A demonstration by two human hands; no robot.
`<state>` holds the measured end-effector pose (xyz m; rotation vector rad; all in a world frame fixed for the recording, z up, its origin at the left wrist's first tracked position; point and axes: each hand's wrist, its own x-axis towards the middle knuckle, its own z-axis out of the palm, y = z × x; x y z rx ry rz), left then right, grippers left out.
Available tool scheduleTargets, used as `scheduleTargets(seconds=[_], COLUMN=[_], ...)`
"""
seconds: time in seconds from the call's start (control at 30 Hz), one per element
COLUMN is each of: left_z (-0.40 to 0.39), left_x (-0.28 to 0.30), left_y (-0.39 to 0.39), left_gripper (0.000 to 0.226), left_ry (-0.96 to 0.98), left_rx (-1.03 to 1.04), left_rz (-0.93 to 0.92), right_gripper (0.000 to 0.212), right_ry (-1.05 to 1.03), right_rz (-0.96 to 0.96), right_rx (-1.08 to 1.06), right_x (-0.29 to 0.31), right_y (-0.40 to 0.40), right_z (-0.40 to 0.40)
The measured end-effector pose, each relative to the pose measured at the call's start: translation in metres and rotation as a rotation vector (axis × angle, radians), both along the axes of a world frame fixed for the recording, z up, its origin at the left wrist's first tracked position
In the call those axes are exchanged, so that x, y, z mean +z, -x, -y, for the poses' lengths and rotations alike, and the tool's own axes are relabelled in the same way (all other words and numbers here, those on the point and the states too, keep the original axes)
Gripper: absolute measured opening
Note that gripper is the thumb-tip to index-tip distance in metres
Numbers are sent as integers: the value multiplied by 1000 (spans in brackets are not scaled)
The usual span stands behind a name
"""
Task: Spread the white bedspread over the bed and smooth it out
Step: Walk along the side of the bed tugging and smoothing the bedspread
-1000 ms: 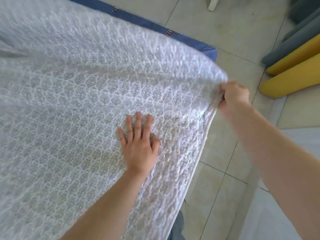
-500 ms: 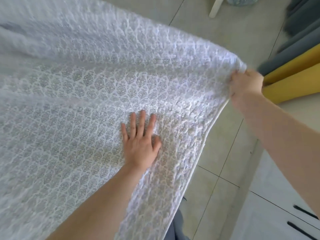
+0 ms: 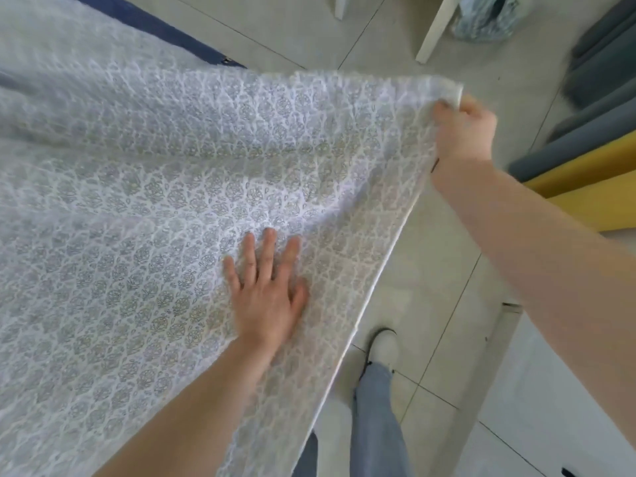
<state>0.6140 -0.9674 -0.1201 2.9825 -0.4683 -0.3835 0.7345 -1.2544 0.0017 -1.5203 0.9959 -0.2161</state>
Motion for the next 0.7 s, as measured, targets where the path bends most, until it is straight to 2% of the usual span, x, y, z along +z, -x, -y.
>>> scheduleTargets(seconds=[0.07, 0.1, 0.13, 0.2, 0.27, 0.37, 0.4, 0.47, 0.5, 0.6, 0.63, 0.7], left_z=[-3, -3, -3, 4, 17, 41, 51, 66, 74, 80, 80, 82], left_x=[0, 0, 0, 0, 3, 5, 5, 6, 6, 5, 4, 3], left_y=[3, 3, 2, 0, -8, -25, -30, -38, -41, -42, -41, -39], left_gripper=[61, 62, 62, 63, 62, 62, 61, 62, 62, 64, 64, 65], left_ry=[20, 10, -18, -51, -4, 51, 57, 55, 41, -2, -4, 13], left_rx=[35, 46, 47, 76, 146, 239, 273, 342, 373, 407, 408, 417], left_rz=[-19, -20, -20, -33, -55, -111, -119, -133, -130, -104, -94, -81], right_gripper=[26, 28, 24, 21, 23, 5, 11, 42, 47, 29, 27, 21], right_ry=[12, -14, -26, -85, -289, -543, -640, -776, -792, -731, -639, -474], right_rz=[263, 264, 180, -142, -314, -284, -250, -274, -313, -376, -318, -34], right_rx=[-39, -65, -93, -78, -63, -14, 16, 42, 66, 154, 148, 99], right_x=[3, 1, -10, -36, -55, -51, -46, -38, -36, -24, -21, -7], right_y=[3, 11, 18, 29, 27, 11, 3, -12, -21, -51, -61, -80], right_z=[6, 13, 23, 39, 52, 57, 60, 68, 71, 66, 66, 71])
